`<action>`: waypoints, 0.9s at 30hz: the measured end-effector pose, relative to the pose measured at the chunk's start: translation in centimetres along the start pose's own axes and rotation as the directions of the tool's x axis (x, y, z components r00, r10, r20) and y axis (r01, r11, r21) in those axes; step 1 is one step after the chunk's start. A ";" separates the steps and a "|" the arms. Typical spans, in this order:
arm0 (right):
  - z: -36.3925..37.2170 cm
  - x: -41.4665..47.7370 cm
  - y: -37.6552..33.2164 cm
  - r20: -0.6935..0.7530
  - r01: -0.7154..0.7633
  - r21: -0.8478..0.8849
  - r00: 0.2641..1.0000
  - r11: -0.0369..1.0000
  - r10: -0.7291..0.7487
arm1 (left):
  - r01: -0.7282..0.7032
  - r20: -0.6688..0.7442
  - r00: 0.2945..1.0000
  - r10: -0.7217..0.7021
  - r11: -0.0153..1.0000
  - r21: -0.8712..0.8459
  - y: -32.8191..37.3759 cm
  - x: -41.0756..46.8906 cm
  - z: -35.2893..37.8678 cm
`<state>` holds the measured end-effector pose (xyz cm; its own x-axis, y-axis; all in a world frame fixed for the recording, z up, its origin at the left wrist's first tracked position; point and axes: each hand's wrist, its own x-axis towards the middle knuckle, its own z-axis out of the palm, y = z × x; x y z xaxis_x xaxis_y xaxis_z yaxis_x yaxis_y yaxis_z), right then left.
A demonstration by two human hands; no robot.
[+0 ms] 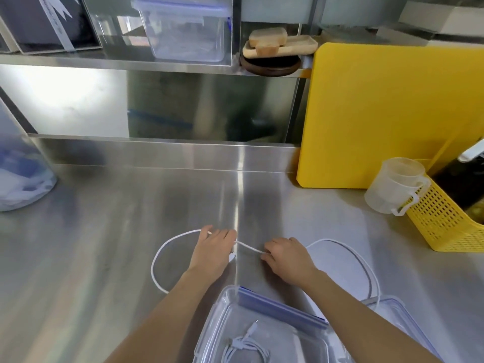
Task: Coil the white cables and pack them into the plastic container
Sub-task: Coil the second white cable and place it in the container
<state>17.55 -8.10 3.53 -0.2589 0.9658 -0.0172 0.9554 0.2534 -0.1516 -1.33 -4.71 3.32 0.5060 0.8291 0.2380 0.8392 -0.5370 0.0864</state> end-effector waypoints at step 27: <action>-15.5 -0.6 0.0 -0.491 -0.216 0.102 0.838 0.971 0.238 | 0.074 -0.048 0.986 -0.160 0.676 -0.733 1.0 2.8 -12.8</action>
<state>19.95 -7.84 18.85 0.0799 0.8971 0.4345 0.9693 0.0318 -0.2439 -1.56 -4.90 16.42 0.3552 0.8957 0.2674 0.4582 -0.4161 0.7854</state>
